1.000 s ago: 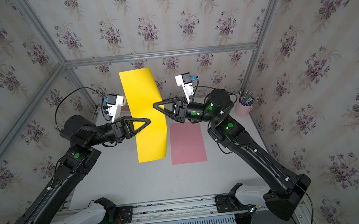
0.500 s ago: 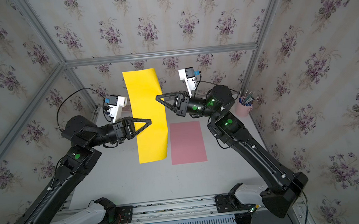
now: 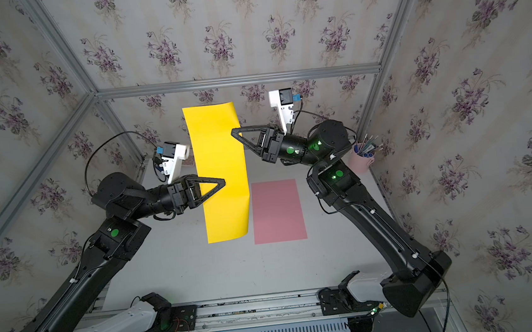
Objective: Fold the rectangular paper in half along the long edge
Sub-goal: Fold the paper.
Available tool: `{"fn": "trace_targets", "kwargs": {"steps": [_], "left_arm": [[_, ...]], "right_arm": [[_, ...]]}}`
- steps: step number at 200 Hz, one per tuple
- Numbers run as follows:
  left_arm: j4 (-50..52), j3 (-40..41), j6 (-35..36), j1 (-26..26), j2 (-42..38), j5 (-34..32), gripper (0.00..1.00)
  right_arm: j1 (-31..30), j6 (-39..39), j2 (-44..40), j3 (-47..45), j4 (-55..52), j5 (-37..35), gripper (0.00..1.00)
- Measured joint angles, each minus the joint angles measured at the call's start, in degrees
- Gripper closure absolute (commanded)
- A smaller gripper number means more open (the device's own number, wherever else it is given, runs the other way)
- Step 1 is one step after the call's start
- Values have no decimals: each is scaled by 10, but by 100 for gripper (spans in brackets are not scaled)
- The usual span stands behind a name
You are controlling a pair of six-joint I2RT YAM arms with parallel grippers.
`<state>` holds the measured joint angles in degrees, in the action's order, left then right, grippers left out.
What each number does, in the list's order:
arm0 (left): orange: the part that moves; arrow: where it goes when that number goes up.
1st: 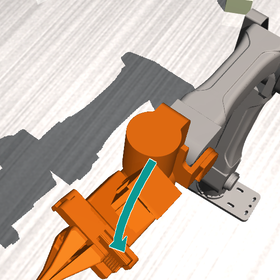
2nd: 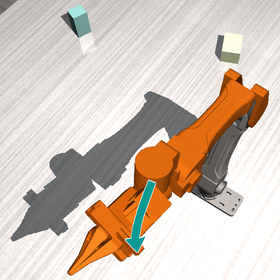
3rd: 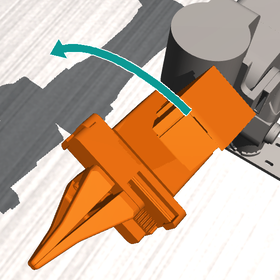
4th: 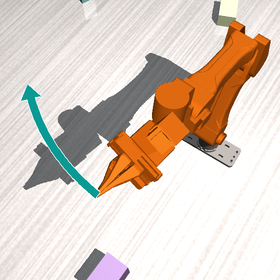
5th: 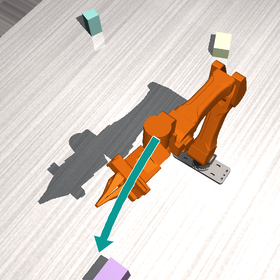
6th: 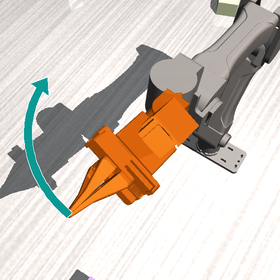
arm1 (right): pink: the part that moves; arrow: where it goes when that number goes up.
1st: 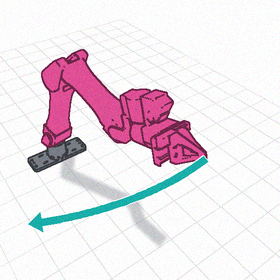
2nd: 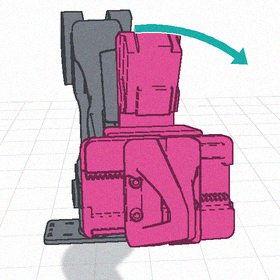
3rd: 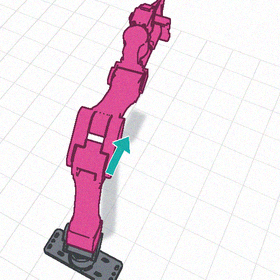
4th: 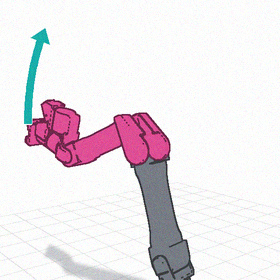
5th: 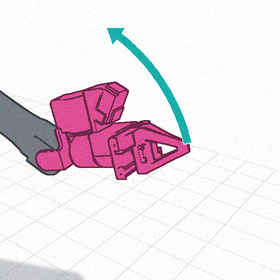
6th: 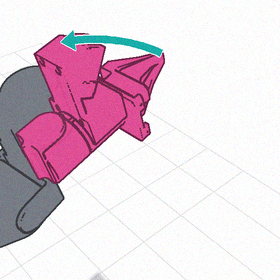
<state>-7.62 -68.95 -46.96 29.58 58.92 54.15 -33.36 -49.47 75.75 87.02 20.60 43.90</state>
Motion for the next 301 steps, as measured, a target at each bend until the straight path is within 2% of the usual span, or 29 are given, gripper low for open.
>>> {"fn": "trace_targets", "kwargs": {"steps": [12, 22, 28, 48, 65, 77, 84, 104, 122, 129, 140, 147, 157, 165, 172, 179, 184, 208, 256, 268, 280, 285, 301], "left_arm": [[-1, 0, 1, 1, 0, -2, 100], [-1, 0, 2, 1, 0, -2, 100], [0, 0, 2, 1, 0, -2, 100], [1, 0, 4, 3, 0, 0, 100], [1, 0, 5, 3, 0, -2, 100], [1, 2, 5, 3, 1, 0, 100], [1, 2, 5, 5, 1, 0, 100], [1, 2, 6, 7, 2, -1, 100], [1, 2, 6, 7, 2, 0, 100], [1, 2, 6, 7, 2, -1, 100], [1, 2, 7, 7, 2, -1, 100], [1, 2, 7, 8, 1, -2, 100], [2, 2, 9, 8, 1, -1, 100], [2, 2, 9, 8, 1, -1, 100], [2, 2, 9, 9, 1, -2, 100], [2, 2, 10, 10, 0, -1, 100], [3, 2, 10, 10, 0, -1, 100], [7, 2, 10, 11, 0, -2, 100], [19, 0, 12, 11, 0, -2, 100], [22, -2, 13, 12, 2, -2, 100], [24, -6, 15, 12, 5, -4, 100], [27, -8, 15, 12, 5, -5, 100], [30, -14, 19, 12, 7, -9, 100]], "right_arm": [[2, -3, 3, 5, 3, 4, 100], [3, -3, 6, 9, 4, 7, 88], [3, -3, 8, 13, 3, 7, 86], [9, -2, 16, 31, 4, 6, 95], [11, -6, 23, 43, 5, 9, 86], [13, -4, 29, 52, 5, 8, 96], [14, -4, 32, 56, 6, 8, 99], [16, -9, 37, 62, 7, 12, 88], [17, -10, 42, 70, 8, 12, 98], [17, -13, 43, 72, 11, 14, 96], [17, -13, 46, 76, 13, 17, 86], [21, -14, 48, 80, 12, 20, 86], [32, -13, 50, 85, 11, 21, 93], [41, -13, 50, 88, 14, 19, 95], [45, -17, 50, 89, 15, 17, 92], [45, -17, 51, 89, 17, 18, 84], [45, -17, 52, 89, 18, 21, 83], [49, -19, 54, 91, 24, 23, 98], [50, -32, 46, 81, 34, 26, 100], [50, -32, 38, 80, 28, 25, 76], [50, -30, 27, 78, 19, 23, 59], [50, -28, 22, 76, 17, 22, 55], [50, -19, 3, 61, 10, 20, 54]]}}
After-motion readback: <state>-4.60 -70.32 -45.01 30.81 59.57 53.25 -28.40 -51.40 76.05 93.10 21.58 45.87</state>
